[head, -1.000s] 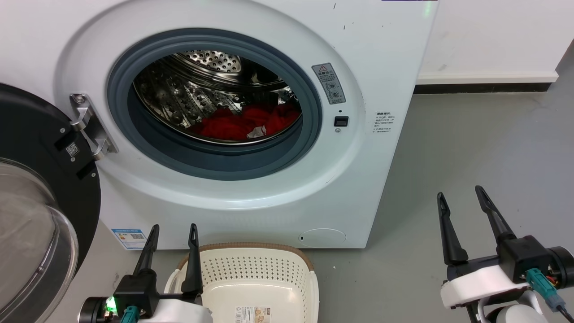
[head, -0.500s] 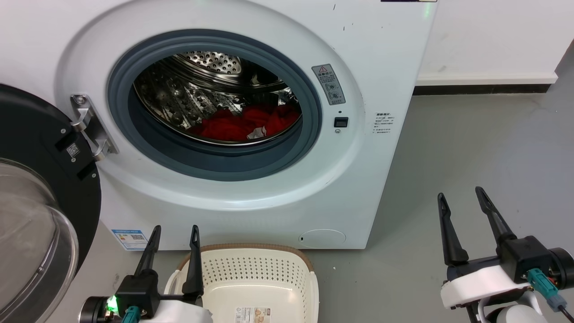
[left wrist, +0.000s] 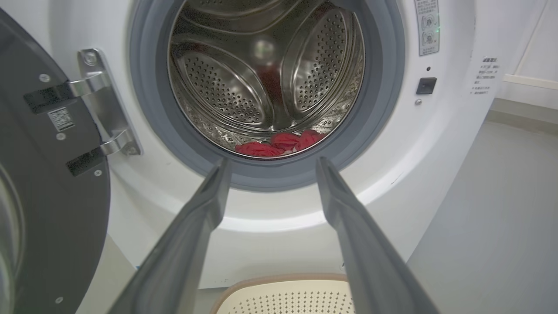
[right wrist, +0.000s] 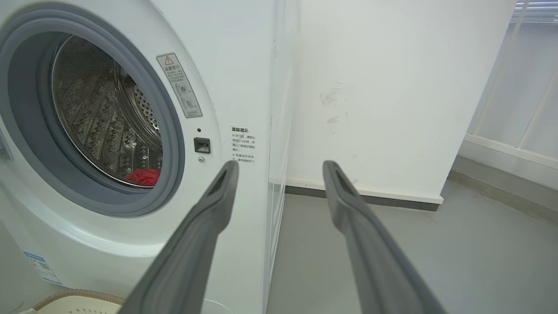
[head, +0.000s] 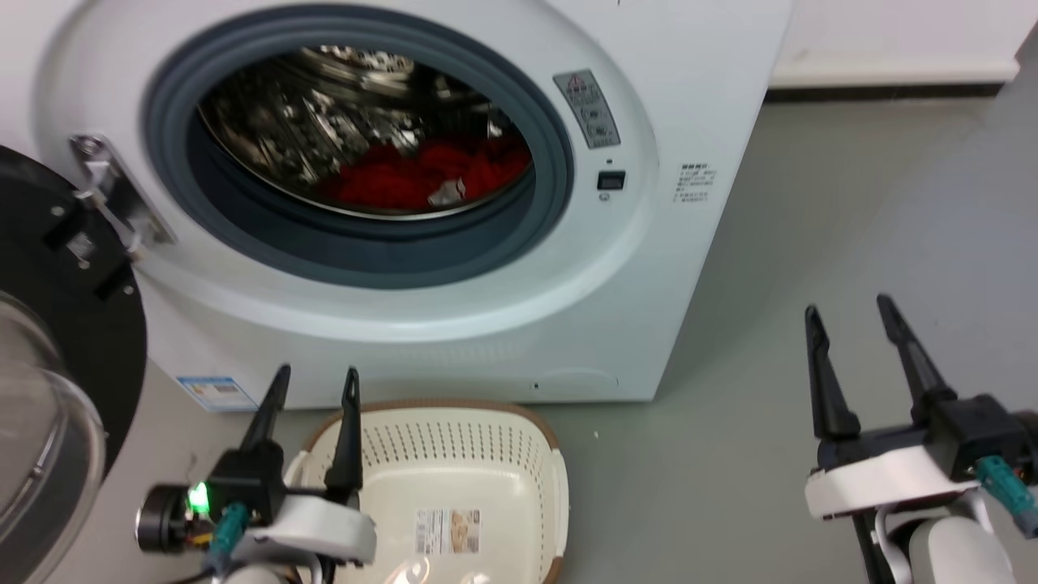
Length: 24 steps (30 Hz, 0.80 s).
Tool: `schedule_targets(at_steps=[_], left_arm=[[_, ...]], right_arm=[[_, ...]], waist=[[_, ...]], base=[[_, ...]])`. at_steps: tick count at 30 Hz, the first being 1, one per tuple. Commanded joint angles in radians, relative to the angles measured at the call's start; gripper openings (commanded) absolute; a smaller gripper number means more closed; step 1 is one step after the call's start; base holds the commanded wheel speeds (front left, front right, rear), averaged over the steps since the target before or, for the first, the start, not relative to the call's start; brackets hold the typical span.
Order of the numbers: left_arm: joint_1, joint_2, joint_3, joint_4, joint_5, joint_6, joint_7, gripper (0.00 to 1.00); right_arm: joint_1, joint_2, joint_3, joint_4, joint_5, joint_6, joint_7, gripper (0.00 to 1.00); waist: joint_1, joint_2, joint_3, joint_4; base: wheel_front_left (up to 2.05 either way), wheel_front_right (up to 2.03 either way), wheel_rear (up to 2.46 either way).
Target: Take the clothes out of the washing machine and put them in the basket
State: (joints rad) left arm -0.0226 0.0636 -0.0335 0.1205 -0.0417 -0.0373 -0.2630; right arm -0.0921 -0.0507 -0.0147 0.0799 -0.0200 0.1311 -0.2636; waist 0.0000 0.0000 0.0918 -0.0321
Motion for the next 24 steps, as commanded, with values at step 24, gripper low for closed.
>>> schedule_targets(at_steps=[24], left_arm=[[-1.019, 0.306, -0.153, 0.637, -0.089, -0.091, 0.174, 1.0]], right_arm=[[-0.224, 0.001, 0.043, -0.143, -0.001, -0.001, -0.002, 1.0]], waist=[[0.0, 0.0, 0.517, -0.138]], base=[[0.0, 0.0, 0.0]])
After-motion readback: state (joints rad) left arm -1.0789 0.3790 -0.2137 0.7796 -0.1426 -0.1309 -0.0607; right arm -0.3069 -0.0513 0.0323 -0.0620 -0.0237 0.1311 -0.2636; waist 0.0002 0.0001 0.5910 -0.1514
